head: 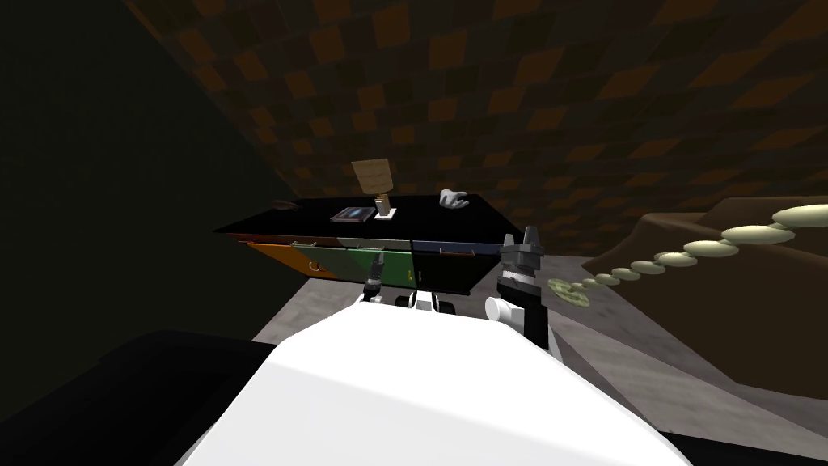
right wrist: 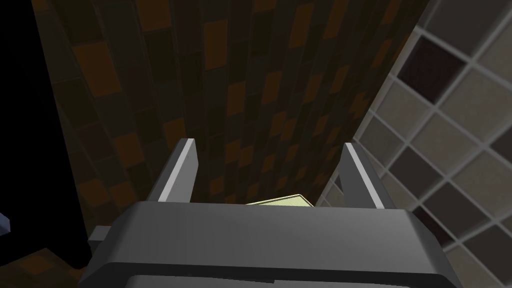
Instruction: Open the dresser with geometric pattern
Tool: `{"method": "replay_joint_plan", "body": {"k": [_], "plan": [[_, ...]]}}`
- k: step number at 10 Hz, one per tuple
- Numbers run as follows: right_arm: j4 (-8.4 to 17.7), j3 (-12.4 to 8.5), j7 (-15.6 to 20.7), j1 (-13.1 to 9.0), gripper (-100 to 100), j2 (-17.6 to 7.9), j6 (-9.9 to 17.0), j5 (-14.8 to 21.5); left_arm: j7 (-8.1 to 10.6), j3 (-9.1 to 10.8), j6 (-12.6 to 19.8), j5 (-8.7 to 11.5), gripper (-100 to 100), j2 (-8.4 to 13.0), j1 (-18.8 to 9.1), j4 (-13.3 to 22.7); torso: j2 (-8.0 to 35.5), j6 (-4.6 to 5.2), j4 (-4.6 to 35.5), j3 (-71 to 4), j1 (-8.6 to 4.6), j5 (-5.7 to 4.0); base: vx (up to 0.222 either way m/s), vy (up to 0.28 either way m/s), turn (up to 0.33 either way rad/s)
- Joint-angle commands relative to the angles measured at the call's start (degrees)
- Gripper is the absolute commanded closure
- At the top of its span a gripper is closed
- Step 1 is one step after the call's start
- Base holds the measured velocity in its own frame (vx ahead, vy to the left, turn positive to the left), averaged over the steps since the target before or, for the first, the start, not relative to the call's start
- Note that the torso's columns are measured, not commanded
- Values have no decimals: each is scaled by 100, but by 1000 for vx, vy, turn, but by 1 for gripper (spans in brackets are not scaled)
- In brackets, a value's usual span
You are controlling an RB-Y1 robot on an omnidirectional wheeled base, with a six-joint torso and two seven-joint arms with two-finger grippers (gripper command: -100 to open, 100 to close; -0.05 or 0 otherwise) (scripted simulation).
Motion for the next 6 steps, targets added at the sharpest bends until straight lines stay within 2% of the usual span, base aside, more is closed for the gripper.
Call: {"method": "replay_joint_plan", "body": {"k": [1, 2, 3, 4, 5, 6], "plan": [[0, 0, 0, 1, 0, 0, 0, 0, 259, 268, -184, 69, -100, 323, -323, 491, -4, -3, -2, -1, -5, -2, -42, -83, -104], [0, 0, 0, 0, 0, 0, 0, 0, 259, 268, -184, 69, -100, 323, -323, 564, 0, -1, 0, 0, -19, -6, -29, -79, -44], [0, 0, 0, 1, 0, 0, 0, 0, 426, 450, -290, 115, -100, 542, -550, 811, -3, -3, -1, -1, -18, -6, -26, -100, -90], [0, 0, 0, 0, 0, 0, 0, 0, 426, 450, -290, 115, -100, 542, -550, 1028, -3, 0, -1, -1, -23, -7, -31, -88, -52], [0, 0, 0, 1, 0, 0, 0, 0, 594, 631, -395, 161, -100, 761, -777, 1176, 3, -4, 0, 2, -16, -5, -35, -106, -105], [0, 0, 0, 0, 0, 0, 0, 0, 594, 631, -395, 161, -100, 761, -777, 1379, 4, 0, 1, 3, -19, -6, -33, -90, -38]]}}
